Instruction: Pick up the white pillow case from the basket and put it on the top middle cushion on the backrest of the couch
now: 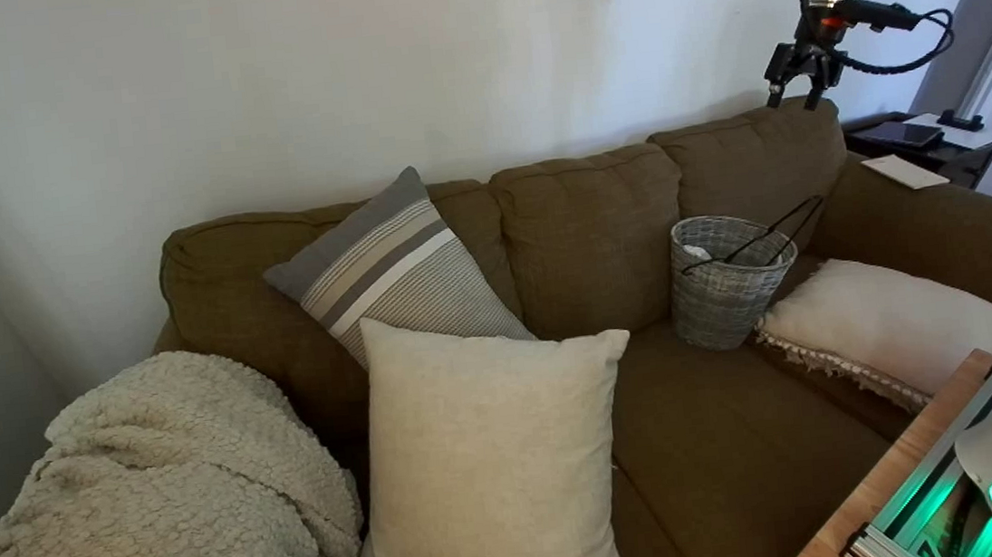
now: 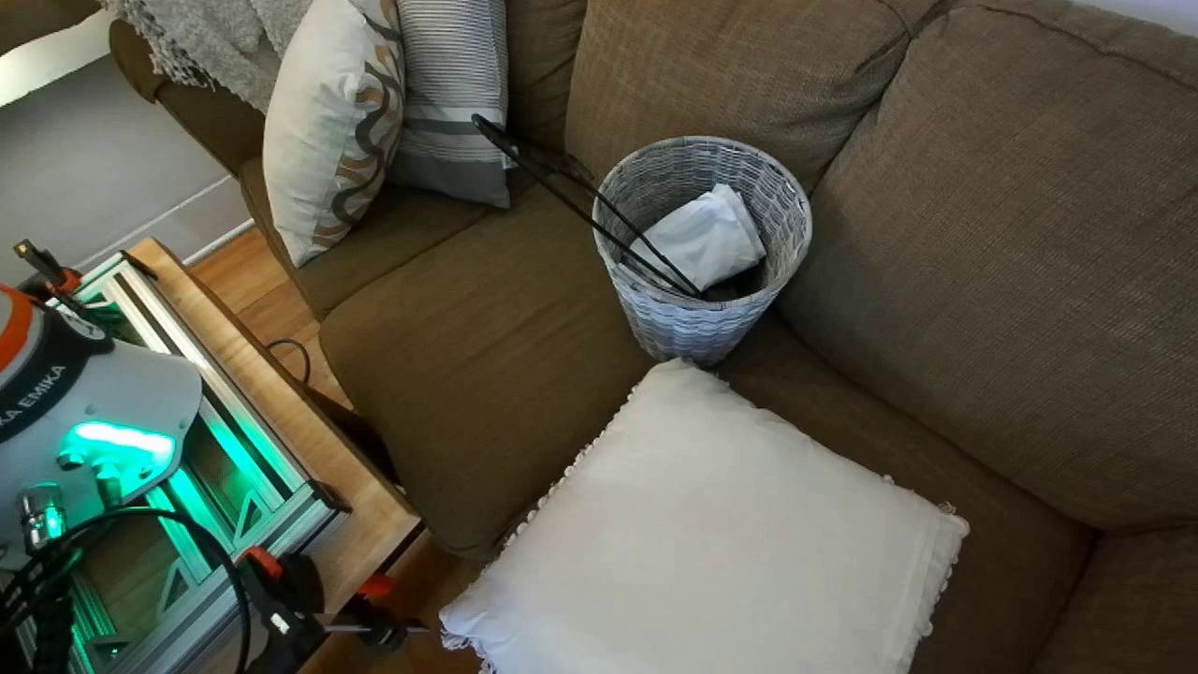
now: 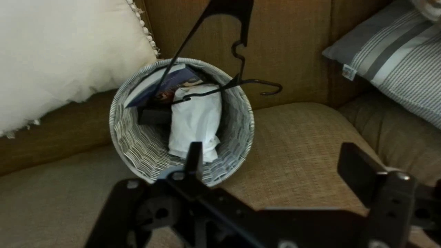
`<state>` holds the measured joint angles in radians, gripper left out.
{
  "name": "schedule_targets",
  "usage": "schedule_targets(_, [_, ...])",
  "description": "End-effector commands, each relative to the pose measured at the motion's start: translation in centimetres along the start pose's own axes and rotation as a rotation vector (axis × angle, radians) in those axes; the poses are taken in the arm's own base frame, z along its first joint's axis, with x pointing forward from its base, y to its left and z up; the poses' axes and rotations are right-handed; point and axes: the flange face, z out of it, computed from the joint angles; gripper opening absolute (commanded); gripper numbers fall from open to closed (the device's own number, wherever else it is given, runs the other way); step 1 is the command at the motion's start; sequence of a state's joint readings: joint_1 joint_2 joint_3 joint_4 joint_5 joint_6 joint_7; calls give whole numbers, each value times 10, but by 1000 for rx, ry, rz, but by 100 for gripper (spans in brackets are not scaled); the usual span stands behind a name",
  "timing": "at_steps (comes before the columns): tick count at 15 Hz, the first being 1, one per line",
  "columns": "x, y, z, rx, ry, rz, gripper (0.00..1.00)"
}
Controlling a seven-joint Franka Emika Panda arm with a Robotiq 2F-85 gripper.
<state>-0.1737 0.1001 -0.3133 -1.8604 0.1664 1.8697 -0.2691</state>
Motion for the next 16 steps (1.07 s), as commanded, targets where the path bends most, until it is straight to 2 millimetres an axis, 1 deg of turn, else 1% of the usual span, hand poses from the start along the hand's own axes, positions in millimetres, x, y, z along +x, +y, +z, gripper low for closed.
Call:
schedule_targets(1, [39,43,47,-56,-100,146,100])
schedule_targets(3, [54,65,80,-57,-169,220,100])
schedule_targets(4, [57,72,92,-53,-214,246,100])
schedule_targets(5, [41,56,74,-44,-144,186,100])
schedule_targets(6, [47,66,87,-48,-176,208,100])
schedule_targets(7, [51,71,96,-53,-191,219,100])
schedule_targets(8, [55,74,101,-56,-198,225,100])
schedule_targets(12, [59,70,94,-57,-197,229,100])
schedule_targets(16, [59,70,94,-57,-197,229,100])
